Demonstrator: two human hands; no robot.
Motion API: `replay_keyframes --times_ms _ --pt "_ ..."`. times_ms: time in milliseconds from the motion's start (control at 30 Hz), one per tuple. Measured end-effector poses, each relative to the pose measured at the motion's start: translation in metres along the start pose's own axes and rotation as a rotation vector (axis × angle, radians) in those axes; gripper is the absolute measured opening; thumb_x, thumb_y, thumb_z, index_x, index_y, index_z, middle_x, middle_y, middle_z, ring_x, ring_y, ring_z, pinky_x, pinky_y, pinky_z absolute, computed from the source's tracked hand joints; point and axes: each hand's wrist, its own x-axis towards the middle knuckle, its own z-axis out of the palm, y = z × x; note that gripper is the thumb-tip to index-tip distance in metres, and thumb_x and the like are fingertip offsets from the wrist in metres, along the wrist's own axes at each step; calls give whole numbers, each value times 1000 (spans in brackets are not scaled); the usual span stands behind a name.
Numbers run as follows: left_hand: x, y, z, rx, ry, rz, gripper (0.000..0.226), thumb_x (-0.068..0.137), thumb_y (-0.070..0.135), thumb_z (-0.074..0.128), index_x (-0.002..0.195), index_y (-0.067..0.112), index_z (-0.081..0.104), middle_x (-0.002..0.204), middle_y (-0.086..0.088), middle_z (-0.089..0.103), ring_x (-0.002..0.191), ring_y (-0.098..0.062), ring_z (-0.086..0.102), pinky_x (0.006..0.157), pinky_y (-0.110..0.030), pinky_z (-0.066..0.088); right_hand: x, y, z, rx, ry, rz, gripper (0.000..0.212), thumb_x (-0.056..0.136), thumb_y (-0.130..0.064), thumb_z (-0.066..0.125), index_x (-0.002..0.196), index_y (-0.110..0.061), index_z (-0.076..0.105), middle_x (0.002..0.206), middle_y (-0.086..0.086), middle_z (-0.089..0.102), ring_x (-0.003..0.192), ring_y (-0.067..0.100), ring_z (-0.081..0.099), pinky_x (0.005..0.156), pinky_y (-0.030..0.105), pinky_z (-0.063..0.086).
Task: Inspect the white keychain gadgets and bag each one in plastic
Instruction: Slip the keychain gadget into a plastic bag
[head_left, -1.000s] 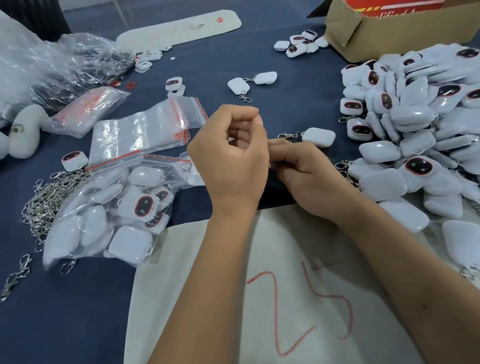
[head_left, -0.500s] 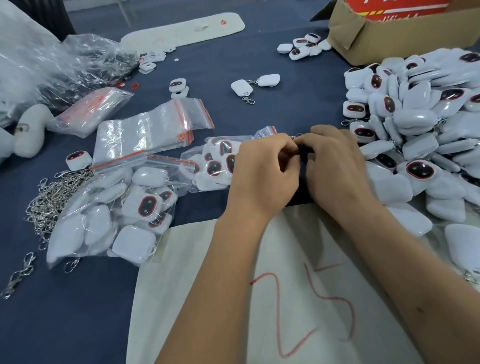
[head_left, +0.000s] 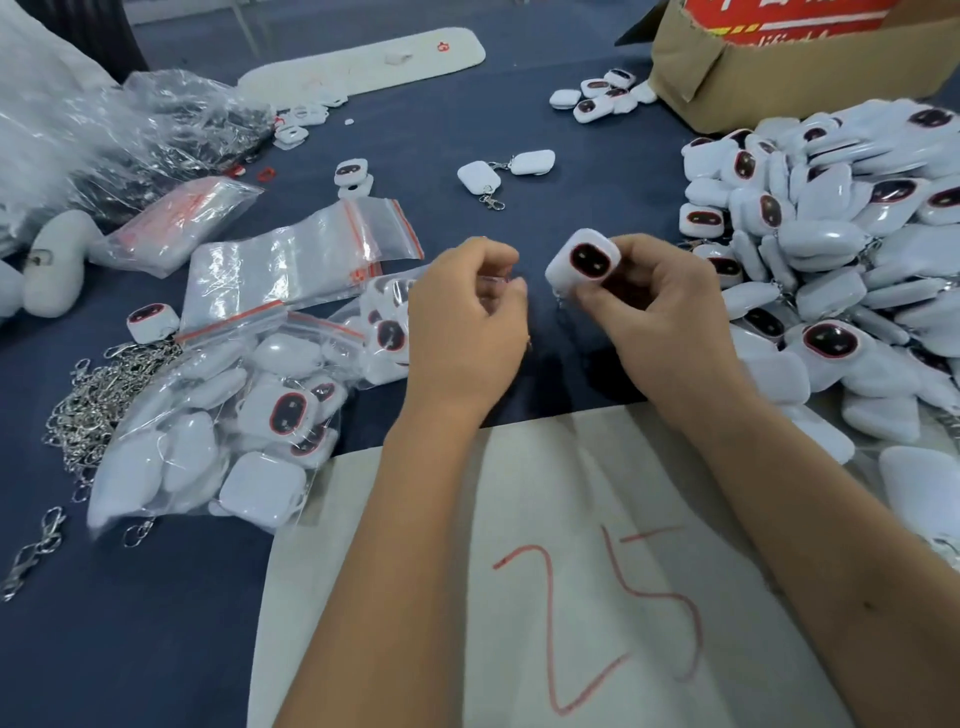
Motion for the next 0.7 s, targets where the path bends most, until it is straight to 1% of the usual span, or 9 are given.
replay_keyframes --times_ms 33,67,133,233,333,400,500,600,700 --pt "0 2 0 -58 4 -29 13 93 10 64 103 15 71 101 6 72 86 -13 70 81 -27 58 0 0 0 62 -45 18 11 93 -10 76 101 -17 75 93 -2 79 84 4 72 74 19 54" --pt "0 3 0 -111 -8 -61 12 95 12 65 105 14 71 100 4 73 87 -18 72 81 -33 60 0 1 0 118 -88 37 16 93 -9 75 104 -20 76 94 -5 80 85 1 72 75 14 52" --pt "-2 7 0 -173 -41 -104 13 97 15 65 108 12 71 96 -6 74 86 -28 73 81 -47 62 1 3 -1 208 -139 81 20 92 -13 75 110 -24 74 94 -7 80 83 1 73 75 15 52" --pt "-5 12 -1 -226 -70 -142 11 98 17 67 104 11 73 84 -12 75 74 -30 74 74 -52 63 3 7 -2 231 -190 93 24 93 -18 72 117 -21 72 89 -6 80 72 1 68 69 16 49" --pt "-5 14 0 -256 -77 -179 10 97 17 70 104 10 74 79 -10 76 67 -24 74 71 -45 65 3 9 -1 242 -233 79 30 95 -16 67 125 -18 72 81 -12 75 66 -1 62 64 11 45" --pt "-5 15 0 -317 -91 -239 12 97 14 70 106 8 74 78 -10 76 63 -20 73 62 -36 63 4 9 -2 255 -243 101 35 94 -20 65 129 -17 68 76 -12 71 63 0 57 62 13 44" --pt "-6 18 -1 -403 -111 -330 10 100 13 66 101 7 74 75 -7 75 58 -18 70 54 -27 58 3 7 -2 286 -280 117 30 95 -17 61 124 -14 70 77 -8 69 64 3 55 60 13 42" --pt "-6 19 0 -440 -120 -366 10 98 12 67 92 7 72 75 -7 75 60 -16 71 53 -25 56 3 5 -2 317 -294 134 27 102 -8 58 124 -12 72 86 0 70 69 7 57 61 15 43" --pt "-6 20 0 -493 -114 -395 9 96 11 69 95 2 72 81 -11 76 68 -18 74 57 -25 57 2 3 -3 331 -294 151 28 104 -2 56 125 -10 72 87 4 68 69 8 56 60 15 43"
